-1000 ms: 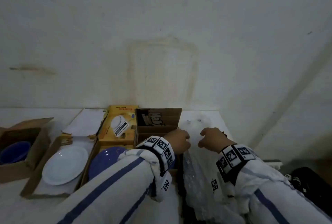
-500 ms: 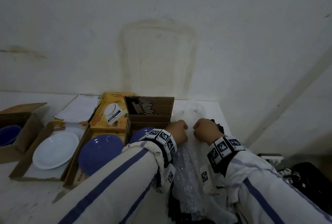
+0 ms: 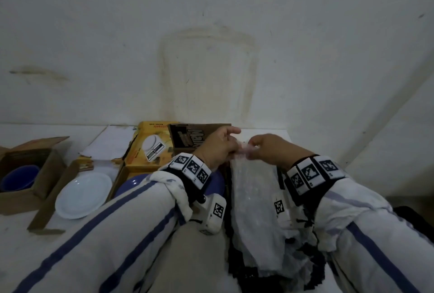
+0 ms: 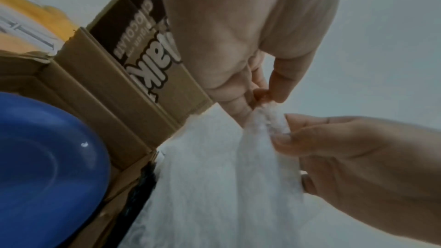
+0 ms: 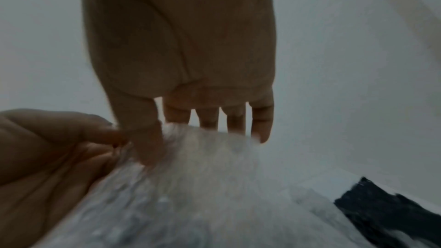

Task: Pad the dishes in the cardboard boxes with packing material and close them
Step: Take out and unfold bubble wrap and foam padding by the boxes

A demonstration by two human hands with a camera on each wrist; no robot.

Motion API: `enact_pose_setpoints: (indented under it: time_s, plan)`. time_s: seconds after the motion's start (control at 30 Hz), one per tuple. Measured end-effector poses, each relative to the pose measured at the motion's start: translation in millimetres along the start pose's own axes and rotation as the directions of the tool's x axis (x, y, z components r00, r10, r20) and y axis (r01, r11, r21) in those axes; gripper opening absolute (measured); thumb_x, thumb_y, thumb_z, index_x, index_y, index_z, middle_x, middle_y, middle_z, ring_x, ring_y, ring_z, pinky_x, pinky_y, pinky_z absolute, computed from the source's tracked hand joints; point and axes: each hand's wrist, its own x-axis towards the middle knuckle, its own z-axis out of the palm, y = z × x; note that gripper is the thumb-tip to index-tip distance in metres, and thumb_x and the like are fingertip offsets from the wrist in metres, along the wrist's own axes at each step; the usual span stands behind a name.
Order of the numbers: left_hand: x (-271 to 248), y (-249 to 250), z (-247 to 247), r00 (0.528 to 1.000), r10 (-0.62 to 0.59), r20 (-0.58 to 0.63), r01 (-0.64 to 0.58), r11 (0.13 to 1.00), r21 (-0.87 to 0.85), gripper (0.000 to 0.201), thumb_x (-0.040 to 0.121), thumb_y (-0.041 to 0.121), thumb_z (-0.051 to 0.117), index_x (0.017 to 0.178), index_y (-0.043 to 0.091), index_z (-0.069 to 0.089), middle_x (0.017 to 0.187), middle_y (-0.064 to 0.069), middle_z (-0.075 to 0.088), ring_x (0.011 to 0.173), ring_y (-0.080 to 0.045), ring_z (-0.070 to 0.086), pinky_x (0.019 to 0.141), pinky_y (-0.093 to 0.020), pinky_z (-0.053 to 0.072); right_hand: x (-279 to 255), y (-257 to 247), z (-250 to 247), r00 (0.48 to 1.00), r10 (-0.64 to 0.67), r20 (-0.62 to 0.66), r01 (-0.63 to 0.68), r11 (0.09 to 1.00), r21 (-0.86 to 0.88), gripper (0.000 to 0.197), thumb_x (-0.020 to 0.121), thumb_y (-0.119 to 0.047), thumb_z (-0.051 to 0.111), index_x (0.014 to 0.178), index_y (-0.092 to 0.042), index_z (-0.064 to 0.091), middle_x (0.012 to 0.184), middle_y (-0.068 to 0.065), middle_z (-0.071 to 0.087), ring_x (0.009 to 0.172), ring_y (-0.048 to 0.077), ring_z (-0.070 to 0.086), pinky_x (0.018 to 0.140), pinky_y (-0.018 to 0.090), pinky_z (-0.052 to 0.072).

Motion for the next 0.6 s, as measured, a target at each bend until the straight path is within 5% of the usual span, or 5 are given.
enact_pose_setpoints:
  time_s: [0.13, 0.23, 0.3, 0.43, 0.6]
  plan:
    - [-12, 18, -23, 0.988, 0.002, 0.154, -0.033, 0.979, 0.199, 0.063, 0.076, 0.009, 0.075, 0.129, 0.016, 0.042, 0.113, -0.003, 0.056, 0.1, -0.018, 0.06, 0.088, -0.039, 0.05, 0, -28, -15, 0.982, -0.045, -0.184, 0.046, 0.999, -0.002, 0.008, 0.088, -0.02, 0.06, 0.085, -0.012, 0.061, 0.087, 0.005, 0.061, 0.08, 0.023, 0.062, 0.061, 0.025, 0.042]
    - [-24, 29, -39, 0.965, -0.005, 0.264, -0.041, 0.985, 0.166, 0.052, 0.081, -0.014, 0.061, 0.123, 0.01, 0.044, 0.097, -0.005, 0.061, 0.069, 0.0, 0.065, 0.058, -0.017, 0.053, -2, -51, -20, 0.973, -0.063, -0.223, 0.121, 0.958, 0.259, 0.005, 0.088, -0.01, 0.057, 0.087, -0.014, 0.059, 0.09, 0.009, 0.068, 0.07, 0.022, 0.066, 0.058, 0.026, 0.046]
    - [-29, 31, -52, 0.979, -0.044, 0.201, -0.008, 0.968, 0.252, 0.035, 0.084, -0.011, 0.059, 0.115, 0.004, 0.054, 0.082, -0.007, 0.061, 0.05, -0.002, 0.059, 0.044, -0.016, 0.045, -3, -62, -16, 0.957, -0.066, -0.284, 0.174, 0.91, 0.377, 0.016, 0.087, -0.008, 0.057, 0.099, -0.019, 0.058, 0.093, 0.01, 0.067, 0.072, 0.024, 0.066, 0.058, 0.026, 0.048]
    - [-28, 22, -77, 0.994, -0.048, -0.097, 0.086, 0.893, 0.441, 0.017, 0.083, 0.01, 0.068, 0.072, 0.007, 0.056, 0.061, -0.007, 0.057, 0.045, -0.011, 0.052, 0.046, -0.021, 0.042, 2, -72, 14, 0.914, -0.119, -0.388, 0.255, 0.912, 0.322, 0.036, 0.09, -0.011, 0.055, 0.124, -0.023, 0.056, 0.096, 0.003, 0.062, 0.083, 0.021, 0.061, 0.069, 0.023, 0.045]
    - [-34, 21, -90, 0.975, -0.107, -0.193, 0.147, 0.968, 0.204, 0.021, 0.085, -0.003, 0.051, 0.066, 0.007, 0.054, 0.051, -0.006, 0.059, 0.048, -0.021, 0.056, 0.05, -0.023, 0.047, 11, -81, 70, 0.949, -0.275, -0.156, 0.284, 0.958, 0.037, 0.056, 0.085, -0.033, 0.066, 0.136, -0.021, 0.047, 0.125, 0.006, 0.049, 0.12, 0.02, 0.046, 0.088, 0.017, 0.032]
